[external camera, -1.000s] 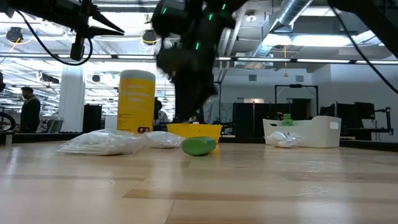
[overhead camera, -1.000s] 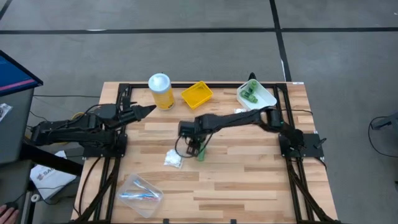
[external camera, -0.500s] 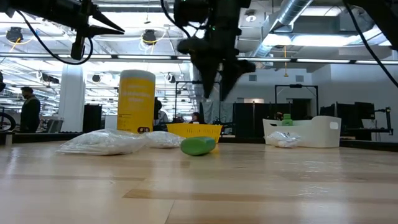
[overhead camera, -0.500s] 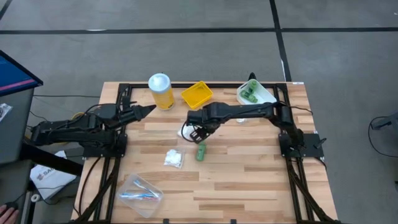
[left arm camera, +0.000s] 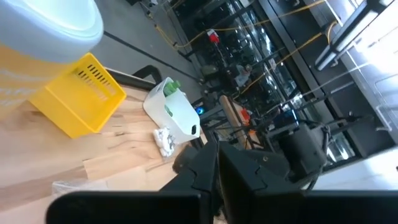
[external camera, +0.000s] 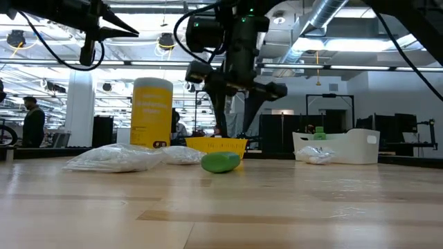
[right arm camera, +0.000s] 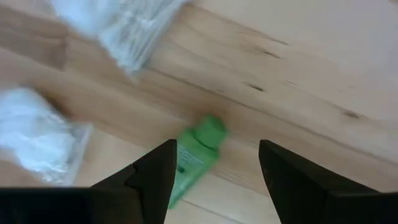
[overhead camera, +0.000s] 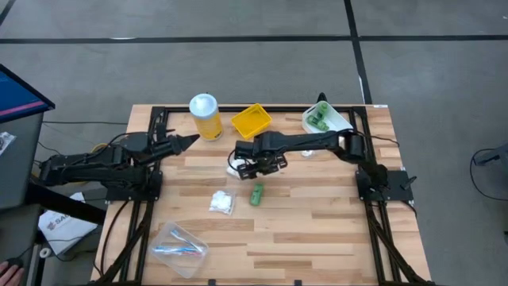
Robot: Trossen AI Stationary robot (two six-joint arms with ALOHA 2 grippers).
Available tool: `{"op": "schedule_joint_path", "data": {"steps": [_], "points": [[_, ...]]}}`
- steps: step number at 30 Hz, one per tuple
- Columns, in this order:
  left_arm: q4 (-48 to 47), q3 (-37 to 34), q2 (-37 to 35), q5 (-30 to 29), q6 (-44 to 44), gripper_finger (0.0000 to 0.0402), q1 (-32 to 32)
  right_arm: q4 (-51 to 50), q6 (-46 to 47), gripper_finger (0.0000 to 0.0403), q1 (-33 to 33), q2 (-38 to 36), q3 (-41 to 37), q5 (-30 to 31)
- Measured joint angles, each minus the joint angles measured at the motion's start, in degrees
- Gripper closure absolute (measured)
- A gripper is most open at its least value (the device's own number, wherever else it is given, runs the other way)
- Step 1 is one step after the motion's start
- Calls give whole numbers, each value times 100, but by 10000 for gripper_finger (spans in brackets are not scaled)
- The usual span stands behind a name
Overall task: Pick & Place Travel size toiletries
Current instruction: Put the green shampoo bottle into the white bin
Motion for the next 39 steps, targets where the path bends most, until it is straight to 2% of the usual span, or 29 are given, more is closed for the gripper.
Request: {"op": "schedule_joint_path", "data": {"steps": [9, 22, 39], "points": [[22, 0, 0, 71, 458, 389, 0, 250, 890, 195, 99, 204, 24, -116], [14, 0, 0, 365, 637, 389, 0, 335, 1093, 186, 236, 687, 8, -186], [-2, 0, 0, 526, 636, 389, 0, 406, 816, 265, 200, 682, 9, -186]]}}
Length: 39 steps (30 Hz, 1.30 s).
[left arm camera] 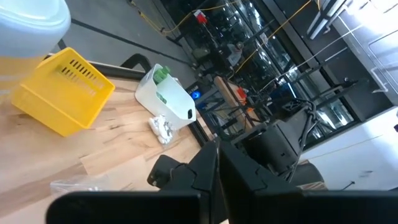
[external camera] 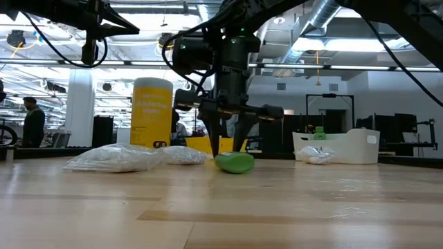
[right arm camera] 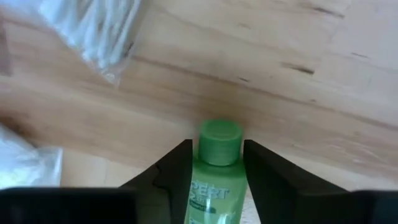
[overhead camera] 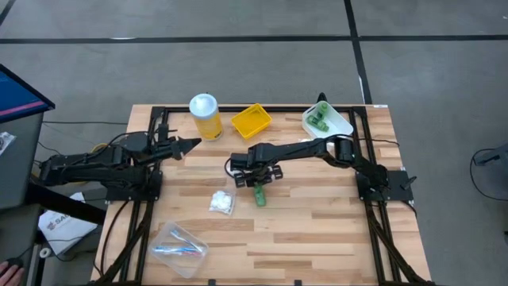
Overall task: Pick & Place Travel size toiletries
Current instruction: Put the green shampoo bottle into the white bin
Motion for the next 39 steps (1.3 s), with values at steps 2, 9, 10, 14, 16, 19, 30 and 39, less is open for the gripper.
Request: {"op": "schedule_joint_path", "data": {"steps": [2, 9, 10, 14, 16, 19, 30, 39], "points": [[0, 0, 0, 0, -1, 389, 0, 45, -156, 275, 1, 0, 0, 2], [0, 0, 0, 4, -1, 389, 0, 95, -240, 301, -3, 0, 0, 8], [0, 0, 0, 6, -1, 389, 1, 102, -270, 305, -1, 0, 0, 8], [0, 0, 0, 16, -1, 389, 1, 124, -372, 314, -1, 57, 13, -9], [0, 0, 0, 15, -1, 389, 1, 133, -390, 315, 13, 87, 17, -57], [0, 0, 0, 15, -1, 389, 0, 201, -600, 307, 52, 109, 24, -111], [-1, 0, 0, 7, -1, 389, 0, 216, -640, 258, 64, 164, -7, 37], [-2, 0, 0, -9, -1, 389, 2, 205, -704, 324, 27, 164, -7, -24]]}}
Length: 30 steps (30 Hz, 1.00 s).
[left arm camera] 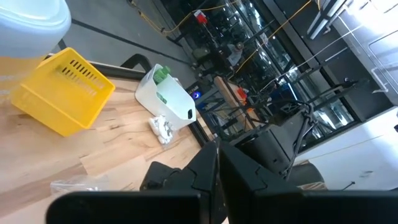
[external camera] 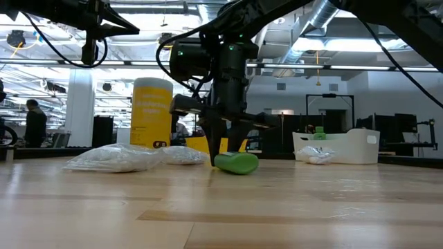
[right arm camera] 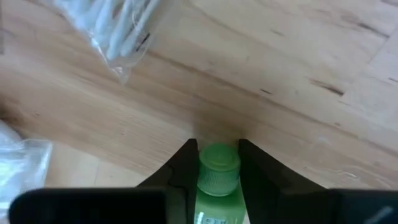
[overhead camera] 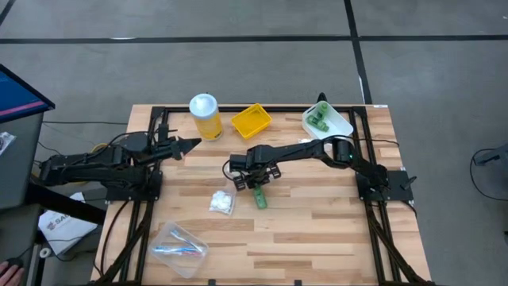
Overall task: Pick & Place Travel size toiletries
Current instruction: Put the green shampoo bottle into the white bin
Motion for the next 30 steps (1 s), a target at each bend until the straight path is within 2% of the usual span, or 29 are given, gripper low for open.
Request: {"op": "schedule_joint_path", "data": {"steps": [3, 6, 12, 17, 19, 24, 27, 30], "points": [[2, 0, 0, 1, 0, 389, -2, 31, -117, 324, 4, -47, 0, 26], [2, 0, 0, 2, 0, 389, -1, 9, -269, 324, 9, -339, -15, 433], [4, 0, 0, 4, 67, 389, -2, -64, -540, 324, -32, -1460, 2, 2050], [9, 0, 0, 9, 238, 389, -1, -699, -907, 324, -72, -2371, -9, 3862], [10, 0, 0, 0, 243, 389, 0, -718, -1135, 324, -112, -2746, -169, 4409], [23, 0, 0, -30, 251, 389, 0, -407, -1519, 324, -285, -3883, -1176, 5337], [31, 0, 0, -137, 256, 389, 4, 127, -1822, 324, -370, -4745, -2231, 5761], [57, 0, 0, -255, 258, 389, 4, 1201, -2149, 324, -497, -5654, -3551, 5941]]}}
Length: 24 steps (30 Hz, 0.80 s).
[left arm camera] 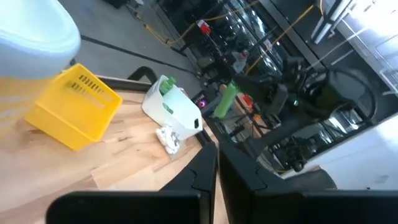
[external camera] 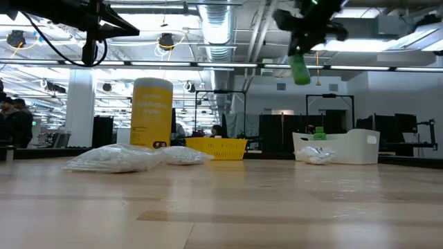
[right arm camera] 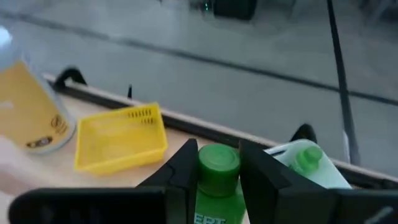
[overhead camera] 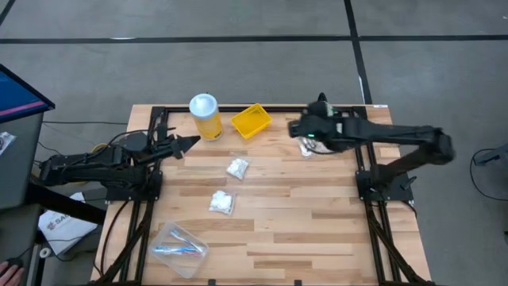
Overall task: Pick & Place Travel size toiletries
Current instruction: Put the green shampoo bottle into the white bin
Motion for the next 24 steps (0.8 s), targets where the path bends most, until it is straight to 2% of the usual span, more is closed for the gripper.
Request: {"op": "schedule_joint_path", "data": {"steps": [6, 12, 16, 24], "points": [[0, 0, 17, -482, 2, 389, 0, 3152, -1339, 324, -531, -1468, -2631, 151], [-2, 0, 82, -951, 1, 389, 0, 5344, -1845, 324, -1173, -1950, -4580, 130], [-4, 0, 144, -1022, 0, 389, 0, 6029, -1864, 324, -1532, -1948, -5175, 131], [-9, 0, 276, -1031, 0, 389, -1, 6076, -1867, 324, -2029, -1667, -5332, 111]]}}
